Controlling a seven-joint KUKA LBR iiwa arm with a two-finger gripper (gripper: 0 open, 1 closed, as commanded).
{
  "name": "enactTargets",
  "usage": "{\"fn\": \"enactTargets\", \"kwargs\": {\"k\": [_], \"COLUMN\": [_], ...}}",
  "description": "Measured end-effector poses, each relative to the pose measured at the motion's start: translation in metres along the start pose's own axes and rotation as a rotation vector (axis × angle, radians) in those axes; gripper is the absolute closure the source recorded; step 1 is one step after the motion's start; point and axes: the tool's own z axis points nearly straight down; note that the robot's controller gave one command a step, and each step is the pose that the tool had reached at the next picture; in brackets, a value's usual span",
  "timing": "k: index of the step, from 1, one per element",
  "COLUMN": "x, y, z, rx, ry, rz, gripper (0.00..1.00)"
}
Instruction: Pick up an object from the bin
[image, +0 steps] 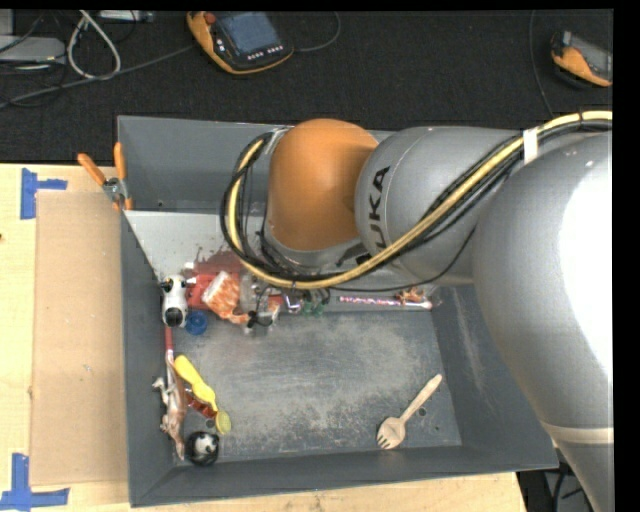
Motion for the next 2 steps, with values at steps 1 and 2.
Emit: {"fn": "enactTargets", "kwargs": {"k": [1, 2], "x": [0.001, 0.003], "y": [0.001, 0.0], "z": [0.007, -0.037], "rx": [0.0, 0.0], "ry": [-0.003, 0.005], "rz": [-0.01, 0.0], "gripper": [1.0, 1.0]}}
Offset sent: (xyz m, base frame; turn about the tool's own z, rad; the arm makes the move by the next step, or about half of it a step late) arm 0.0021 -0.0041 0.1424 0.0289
